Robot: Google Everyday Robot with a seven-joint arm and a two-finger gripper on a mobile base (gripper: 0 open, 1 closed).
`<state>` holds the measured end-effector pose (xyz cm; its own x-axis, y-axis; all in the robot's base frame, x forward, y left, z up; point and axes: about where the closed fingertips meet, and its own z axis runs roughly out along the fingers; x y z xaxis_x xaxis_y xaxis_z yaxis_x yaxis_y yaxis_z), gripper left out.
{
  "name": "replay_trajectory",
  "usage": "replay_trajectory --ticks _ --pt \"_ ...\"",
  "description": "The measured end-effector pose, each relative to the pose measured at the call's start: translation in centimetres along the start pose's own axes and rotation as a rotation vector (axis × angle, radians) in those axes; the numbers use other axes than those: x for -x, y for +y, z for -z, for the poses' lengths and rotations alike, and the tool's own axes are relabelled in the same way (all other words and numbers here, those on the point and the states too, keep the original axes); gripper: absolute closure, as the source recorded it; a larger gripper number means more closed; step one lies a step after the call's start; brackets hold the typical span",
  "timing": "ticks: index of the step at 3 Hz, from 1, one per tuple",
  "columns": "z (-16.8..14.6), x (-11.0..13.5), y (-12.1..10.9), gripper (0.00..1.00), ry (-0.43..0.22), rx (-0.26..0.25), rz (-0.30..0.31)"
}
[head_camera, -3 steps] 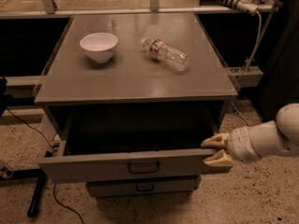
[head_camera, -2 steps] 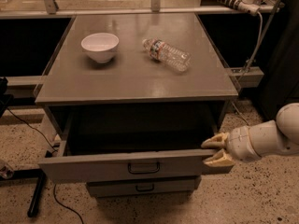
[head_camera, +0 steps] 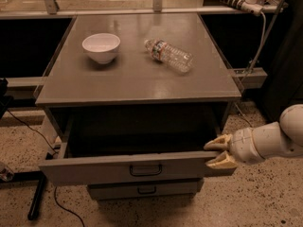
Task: Open top drawer
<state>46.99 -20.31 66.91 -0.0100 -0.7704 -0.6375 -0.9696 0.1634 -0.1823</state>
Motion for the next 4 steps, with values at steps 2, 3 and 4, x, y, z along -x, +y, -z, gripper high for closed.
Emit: replay_trajectory --ticks 2,3,4 --pt "0.2 -0.5 1.5 0.36 -0.02 0.018 0.002" --pt "0.3 -0.4 1.5 0.6 -0.02 0.018 0.002" --pt "0.9 -0.9 2.8 0.84 -0.034 0.021 -0.004"
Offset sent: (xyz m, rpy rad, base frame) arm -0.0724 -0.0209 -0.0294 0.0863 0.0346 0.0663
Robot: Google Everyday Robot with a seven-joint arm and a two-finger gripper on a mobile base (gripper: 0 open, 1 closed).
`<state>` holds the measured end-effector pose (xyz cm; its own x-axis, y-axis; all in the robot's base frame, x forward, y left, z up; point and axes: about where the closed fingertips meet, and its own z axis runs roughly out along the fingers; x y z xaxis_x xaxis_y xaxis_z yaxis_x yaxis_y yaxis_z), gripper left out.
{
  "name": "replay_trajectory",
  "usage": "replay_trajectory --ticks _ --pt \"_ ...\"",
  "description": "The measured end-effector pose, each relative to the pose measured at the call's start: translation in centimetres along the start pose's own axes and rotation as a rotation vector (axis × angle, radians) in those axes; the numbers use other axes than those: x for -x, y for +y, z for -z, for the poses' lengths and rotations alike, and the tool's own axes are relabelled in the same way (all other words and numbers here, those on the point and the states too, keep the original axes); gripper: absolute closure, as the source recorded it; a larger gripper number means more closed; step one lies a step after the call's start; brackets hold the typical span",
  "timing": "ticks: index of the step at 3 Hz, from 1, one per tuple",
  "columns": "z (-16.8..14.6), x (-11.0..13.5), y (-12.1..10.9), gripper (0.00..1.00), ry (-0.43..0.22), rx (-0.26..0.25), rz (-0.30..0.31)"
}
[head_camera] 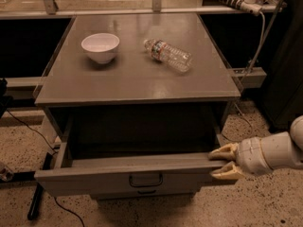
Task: Open top drawer
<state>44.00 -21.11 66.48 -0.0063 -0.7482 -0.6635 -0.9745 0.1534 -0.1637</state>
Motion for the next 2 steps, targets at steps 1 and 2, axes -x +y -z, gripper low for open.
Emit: replay_trajectory --ticks 1,2 --pt "0.1 0.1 0.0 1.0 0.0 0.0 0.0" --pt "0.6 -0.4 1.4 1.0 -0.011 -0.002 -0.005"
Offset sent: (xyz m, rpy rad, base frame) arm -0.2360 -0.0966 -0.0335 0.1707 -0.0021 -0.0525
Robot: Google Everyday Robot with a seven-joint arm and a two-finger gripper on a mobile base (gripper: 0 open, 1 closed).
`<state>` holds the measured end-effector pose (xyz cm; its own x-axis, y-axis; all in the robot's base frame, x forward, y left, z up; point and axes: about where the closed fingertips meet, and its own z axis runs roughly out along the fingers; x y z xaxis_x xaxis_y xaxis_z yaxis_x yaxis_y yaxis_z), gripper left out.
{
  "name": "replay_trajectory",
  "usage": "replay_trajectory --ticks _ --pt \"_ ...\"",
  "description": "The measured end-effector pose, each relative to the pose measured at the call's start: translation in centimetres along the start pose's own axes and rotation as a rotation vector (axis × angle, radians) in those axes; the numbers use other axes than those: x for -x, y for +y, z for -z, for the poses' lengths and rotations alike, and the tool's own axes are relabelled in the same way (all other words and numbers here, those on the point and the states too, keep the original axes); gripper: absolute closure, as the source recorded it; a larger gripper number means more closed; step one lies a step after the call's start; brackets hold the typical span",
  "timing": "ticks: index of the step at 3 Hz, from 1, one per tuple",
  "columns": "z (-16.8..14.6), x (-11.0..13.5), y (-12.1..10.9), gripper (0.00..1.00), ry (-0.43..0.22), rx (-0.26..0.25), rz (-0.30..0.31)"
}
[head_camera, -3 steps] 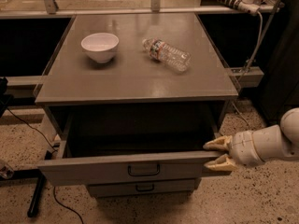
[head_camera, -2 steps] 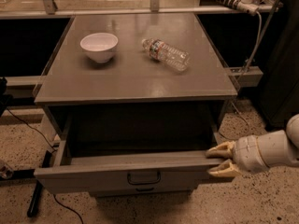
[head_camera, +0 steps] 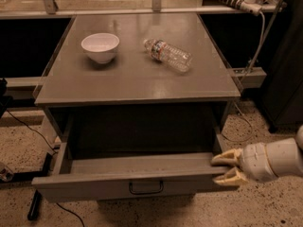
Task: Open top drawer
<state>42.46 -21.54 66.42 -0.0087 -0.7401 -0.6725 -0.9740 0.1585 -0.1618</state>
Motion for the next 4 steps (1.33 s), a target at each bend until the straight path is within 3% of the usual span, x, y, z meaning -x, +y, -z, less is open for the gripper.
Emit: replay_trajectory --ticks 1,2,4 --pt "0.1 0.3 0.1 1.0 -0.002 0.001 0.001" --pt "0.7 -0.2 1.6 1.0 -0.012 -0.002 0.0" --pt "0.6 0.1 1.3 0.58 -0.016 0.006 -0.001"
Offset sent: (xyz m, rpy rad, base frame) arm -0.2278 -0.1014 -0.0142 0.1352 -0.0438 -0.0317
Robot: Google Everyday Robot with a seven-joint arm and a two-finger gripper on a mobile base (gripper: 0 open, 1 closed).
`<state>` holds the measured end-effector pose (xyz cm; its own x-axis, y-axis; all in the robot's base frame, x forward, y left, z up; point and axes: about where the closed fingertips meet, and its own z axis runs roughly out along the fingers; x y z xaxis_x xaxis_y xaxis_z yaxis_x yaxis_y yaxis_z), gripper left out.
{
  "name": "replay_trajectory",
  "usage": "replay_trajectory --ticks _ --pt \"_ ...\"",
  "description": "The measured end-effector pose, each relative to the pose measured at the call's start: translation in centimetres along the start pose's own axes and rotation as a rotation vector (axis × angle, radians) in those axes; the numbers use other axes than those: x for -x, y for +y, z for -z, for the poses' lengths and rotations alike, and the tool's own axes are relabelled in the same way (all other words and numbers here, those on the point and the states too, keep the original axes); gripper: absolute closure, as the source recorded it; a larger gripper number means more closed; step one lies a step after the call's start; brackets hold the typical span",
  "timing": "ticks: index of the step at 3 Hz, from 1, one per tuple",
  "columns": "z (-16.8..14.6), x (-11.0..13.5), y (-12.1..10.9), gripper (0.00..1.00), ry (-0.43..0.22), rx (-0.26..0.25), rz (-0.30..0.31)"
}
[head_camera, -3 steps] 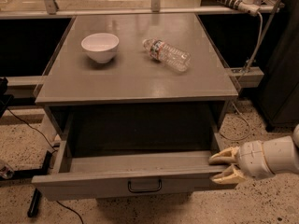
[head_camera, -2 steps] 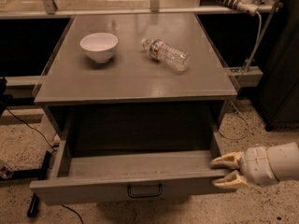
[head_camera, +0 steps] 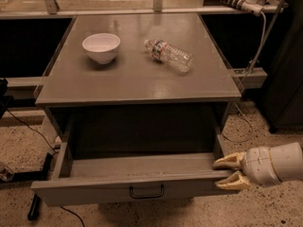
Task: Open top drawer
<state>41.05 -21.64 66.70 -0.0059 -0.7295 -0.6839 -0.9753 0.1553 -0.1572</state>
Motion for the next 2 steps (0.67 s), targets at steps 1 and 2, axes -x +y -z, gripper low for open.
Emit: replay_trajectory --ticks 1,2 --pt "0.1 -0.1 0.6 0.61 -0.011 0.013 -0.004" --pt "0.5 -0.7 2.0 0.84 -0.019 0.021 -0.012"
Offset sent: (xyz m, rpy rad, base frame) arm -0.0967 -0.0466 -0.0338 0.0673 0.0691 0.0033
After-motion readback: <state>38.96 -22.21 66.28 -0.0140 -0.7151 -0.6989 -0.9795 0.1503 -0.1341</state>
